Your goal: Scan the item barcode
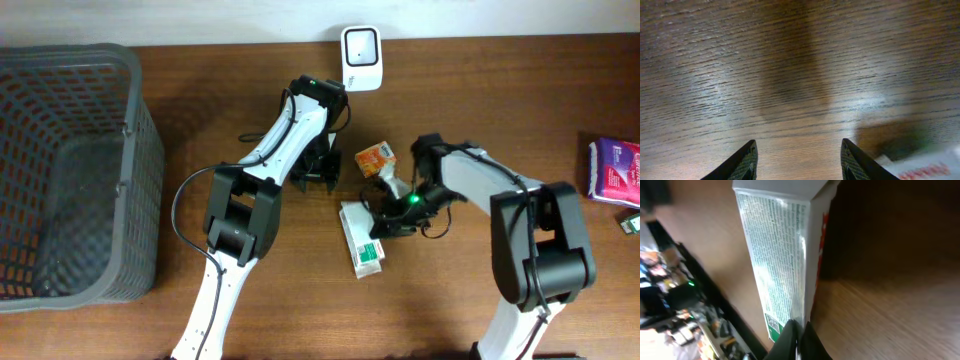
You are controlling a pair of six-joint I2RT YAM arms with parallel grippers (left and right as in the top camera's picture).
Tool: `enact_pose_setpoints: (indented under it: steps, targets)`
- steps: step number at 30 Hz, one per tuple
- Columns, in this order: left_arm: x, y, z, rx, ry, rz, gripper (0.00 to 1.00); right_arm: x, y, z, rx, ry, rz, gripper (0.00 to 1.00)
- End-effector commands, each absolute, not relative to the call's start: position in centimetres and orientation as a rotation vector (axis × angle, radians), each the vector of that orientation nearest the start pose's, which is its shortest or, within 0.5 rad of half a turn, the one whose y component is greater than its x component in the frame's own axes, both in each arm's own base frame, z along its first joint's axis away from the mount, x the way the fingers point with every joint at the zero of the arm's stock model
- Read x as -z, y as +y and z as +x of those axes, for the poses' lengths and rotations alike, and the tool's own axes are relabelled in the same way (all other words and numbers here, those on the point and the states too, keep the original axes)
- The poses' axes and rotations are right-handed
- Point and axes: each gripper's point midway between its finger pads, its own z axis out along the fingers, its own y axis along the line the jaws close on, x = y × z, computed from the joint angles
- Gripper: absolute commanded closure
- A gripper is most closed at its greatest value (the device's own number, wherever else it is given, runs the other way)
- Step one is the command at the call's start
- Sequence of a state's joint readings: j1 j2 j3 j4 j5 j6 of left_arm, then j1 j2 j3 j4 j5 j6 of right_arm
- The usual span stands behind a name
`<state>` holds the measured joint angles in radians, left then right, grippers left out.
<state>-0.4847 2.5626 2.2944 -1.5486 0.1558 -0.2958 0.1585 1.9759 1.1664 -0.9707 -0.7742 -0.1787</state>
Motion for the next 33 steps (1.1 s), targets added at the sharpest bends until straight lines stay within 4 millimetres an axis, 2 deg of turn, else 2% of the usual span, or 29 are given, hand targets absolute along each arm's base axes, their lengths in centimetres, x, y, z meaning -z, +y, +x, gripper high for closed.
enact_pose_setpoints:
  steps: [1,3,5,7,9,10,12,14,17,22,24,25,26,27,30,32,33]
  targets:
    - [-1.0,-22.3,37.1,0.065,3.426,0.274,0.48,-5.3,16.1,29.6,-1.529,2.858,-0.246,0.96]
    - [-1.0,-22.3,37.1,0.066,3.426,0.274,0.51,-7.2,14.2,31.5,-1.664,2.681,-0.132,0.96]
    - [-1.0,-22.1,37.2,0.068,3.427,0.264,0.55,-8.1,12.8,32.6,-1.717,2.593,-0.051,0.96]
    - [-1.1,-20.9,37.7,0.111,3.445,0.194,0.55,-9.8,11.8,33.5,-1.786,2.424,-0.073,0.96]
    - [-1.3,-18.8,38.7,0.212,3.470,0.050,0.55,-11.0,11.8,34.0,-1.792,2.276,-0.193,0.96]
    - [-1.4,-17.4,39.2,0.219,3.471,-0.010,0.55,-11.8,11.9,34.5,-1.800,2.189,-0.243,0.96]
    - [-1.4,-16.0,39.8,0.228,3.469,-0.072,0.54,-14.1,12.0,35.5,-1.816,1.953,-0.356,0.96]
    - [-1.3,-14.8,40.3,0.232,3.463,-0.120,0.53,-14.6,11.8,36.6,-1.750,1.872,-0.455,0.96]
    - [-1.3,-14.5,40.7,0.238,3.449,-0.134,0.50,-14.6,11.8,36.9,-1.728,1.855,-0.482,0.96]
    - [-1.2,-14.5,40.7,0.240,3.446,-0.134,0.49,-14.7,11.7,37.7,-1.814,1.927,-0.361,0.96]
    - [-1.2,-14.5,40.8,0.240,3.446,-0.134,0.48,-14.4,11.6,37.9,-1.853,1.995,-0.273,0.96]
    - [-1.2,-14.5,40.8,0.240,3.446,-0.134,0.48,-13.2,11.4,38.5,-1.823,2.103,-0.189,0.96]
    - [-1.2,-14.5,40.7,0.240,3.446,-0.134,0.47,-9.8,10.7,40.5,-1.653,2.368,0.097,0.96]
    - [-1.2,-14.5,40.7,0.240,3.447,-0.134,0.47,-8.9,10.5,41.5,-1.587,2.423,0.217,0.96]
    - [-1.3,-14.4,40.6,0.237,3.453,-0.135,0.46,-9.4,11.5,44.9,-1.416,2.456,0.293,0.96]
    - [-1.3,-14.4,40.6,0.237,3.453,-0.135,0.45,-10.8,12.2,47.6,-1.244,2.463,0.294,0.96]
    - [-1.3,-14.4,40.6,0.237,3.453,-0.135,0.44,-11.8,11.8,49.7,-1.045,2.464,0.307,0.96]
